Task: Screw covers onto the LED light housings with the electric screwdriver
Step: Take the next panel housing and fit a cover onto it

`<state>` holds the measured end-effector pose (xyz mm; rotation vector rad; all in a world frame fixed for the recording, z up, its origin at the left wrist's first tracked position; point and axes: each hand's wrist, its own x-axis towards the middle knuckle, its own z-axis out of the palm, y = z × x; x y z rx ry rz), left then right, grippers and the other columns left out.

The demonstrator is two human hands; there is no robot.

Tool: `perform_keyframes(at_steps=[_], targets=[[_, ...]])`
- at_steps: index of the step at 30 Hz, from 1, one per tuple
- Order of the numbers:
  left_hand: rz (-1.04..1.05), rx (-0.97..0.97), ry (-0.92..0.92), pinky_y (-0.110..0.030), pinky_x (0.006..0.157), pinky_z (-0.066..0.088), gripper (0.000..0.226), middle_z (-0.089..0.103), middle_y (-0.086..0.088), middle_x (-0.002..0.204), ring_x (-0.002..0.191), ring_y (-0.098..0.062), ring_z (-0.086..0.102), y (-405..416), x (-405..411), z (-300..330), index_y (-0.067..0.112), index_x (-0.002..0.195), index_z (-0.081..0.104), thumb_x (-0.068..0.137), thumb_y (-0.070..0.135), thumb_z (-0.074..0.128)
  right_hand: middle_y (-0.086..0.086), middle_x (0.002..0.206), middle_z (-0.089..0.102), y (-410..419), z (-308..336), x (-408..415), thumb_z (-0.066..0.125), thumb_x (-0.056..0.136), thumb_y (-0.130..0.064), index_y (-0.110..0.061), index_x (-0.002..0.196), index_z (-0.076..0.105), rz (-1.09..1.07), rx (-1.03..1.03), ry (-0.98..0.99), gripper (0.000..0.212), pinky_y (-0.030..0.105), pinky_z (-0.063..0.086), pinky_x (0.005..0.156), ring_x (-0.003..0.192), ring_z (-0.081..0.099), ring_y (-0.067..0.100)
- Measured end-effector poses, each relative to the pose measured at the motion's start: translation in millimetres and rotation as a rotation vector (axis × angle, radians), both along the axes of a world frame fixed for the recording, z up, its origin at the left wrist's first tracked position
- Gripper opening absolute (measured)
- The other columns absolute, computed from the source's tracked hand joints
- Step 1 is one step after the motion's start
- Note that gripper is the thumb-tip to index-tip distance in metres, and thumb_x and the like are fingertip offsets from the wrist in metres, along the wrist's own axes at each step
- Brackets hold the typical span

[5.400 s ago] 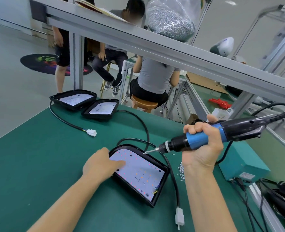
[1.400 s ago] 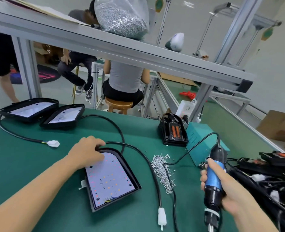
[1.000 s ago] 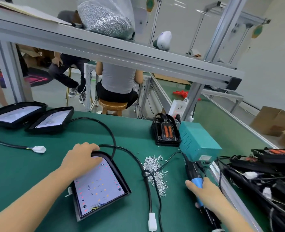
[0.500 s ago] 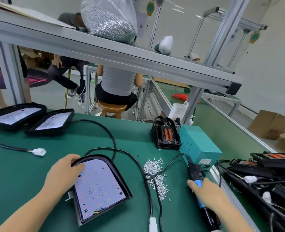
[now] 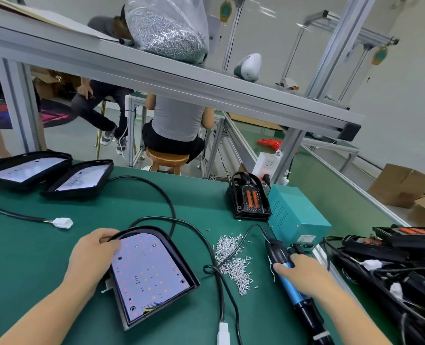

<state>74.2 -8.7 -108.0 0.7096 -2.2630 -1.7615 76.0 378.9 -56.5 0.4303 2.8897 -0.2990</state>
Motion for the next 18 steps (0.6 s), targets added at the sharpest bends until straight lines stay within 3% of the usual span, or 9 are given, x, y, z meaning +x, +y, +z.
perform_keyframes(at_steps=[2, 4, 7, 10, 14, 18], targets=[[0.010, -0.001, 0.010, -0.032, 0.065, 0.046, 0.025, 0.069, 0.005, 0.086, 0.079, -0.020, 0.063, 0.6, 0.7, -1.2, 0.025, 0.083, 0.065, 0.082, 0.001, 0.058, -0.003, 0.085, 0.055, -10.7, 12.1, -11.0, 0.051, 0.093, -0.050, -0.018, 0.082, 0.047, 0.028, 0.146, 0.018, 0.035, 0.027, 0.043, 0.066, 0.084, 0.057, 0.020], [0.017, -0.007, 0.016, -0.032, 0.064, 0.044, 0.023, 0.069, 0.006, 0.087, 0.080, -0.018, 0.062, 1.5, 1.5, -1.6, 0.025, 0.084, 0.065, 0.082, 0.003, 0.058, 0.003, 0.101, 0.058, -27.2, 24.3, -27.1, 0.052, 0.093, -0.049, -0.015, 0.098, 0.051, 0.060, 0.183, 0.158, 0.035, 0.030, 0.045, 0.074, 0.094, 0.056, 0.024], [0.024, -0.033, -0.002, -0.034, 0.069, 0.044, 0.022, 0.069, 0.007, 0.085, 0.081, -0.019, 0.063, 1.0, 0.7, -0.5, 0.022, 0.088, 0.068, 0.081, 0.003, 0.060, 0.011, 0.127, 0.054, -57.4, 37.1, -64.0, 0.057, 0.093, -0.049, -0.013, 0.133, 0.046, 0.122, 0.018, 0.362, 0.055, 0.036, 0.043, 0.087, 0.117, 0.051, 0.030], [0.025, -0.030, -0.024, -0.038, 0.078, 0.047, 0.021, 0.070, 0.002, 0.086, 0.084, -0.025, 0.063, 0.5, -0.4, 3.0, 0.018, 0.091, 0.069, 0.080, 0.003, 0.059, 0.016, 0.140, 0.046, -82.1, 35.7, -104.0, 0.061, 0.091, -0.049, -0.011, 0.146, 0.031, 0.109, -0.074, 0.314, 0.073, 0.043, 0.043, 0.097, 0.129, 0.042, 0.034], [0.024, -0.033, -0.028, -0.039, 0.079, 0.048, 0.021, 0.071, 0.000, 0.088, 0.084, -0.026, 0.063, 2.1, 2.6, 4.5, 0.016, 0.093, 0.068, 0.081, 0.003, 0.059, 0.023, 0.153, 0.027, -93.6, 14.3, -139.3, 0.062, 0.088, -0.057, -0.010, 0.154, 0.011, -0.016, -0.079, 0.211, 0.096, 0.047, 0.036, 0.107, 0.140, 0.028, 0.039], [0.013, -0.040, -0.041, -0.035, 0.076, 0.047, 0.020, 0.070, 0.001, 0.085, 0.083, -0.024, 0.063, 1.9, 4.1, 6.9, 0.015, 0.093, 0.069, 0.082, 0.003, 0.058, 0.026, 0.149, 0.031, -89.4, -3.2, -160.0, 0.062, 0.085, -0.061, -0.009, 0.152, 0.014, -0.131, -0.004, 0.221, 0.098, 0.045, 0.035, 0.107, 0.135, 0.034, 0.040]])
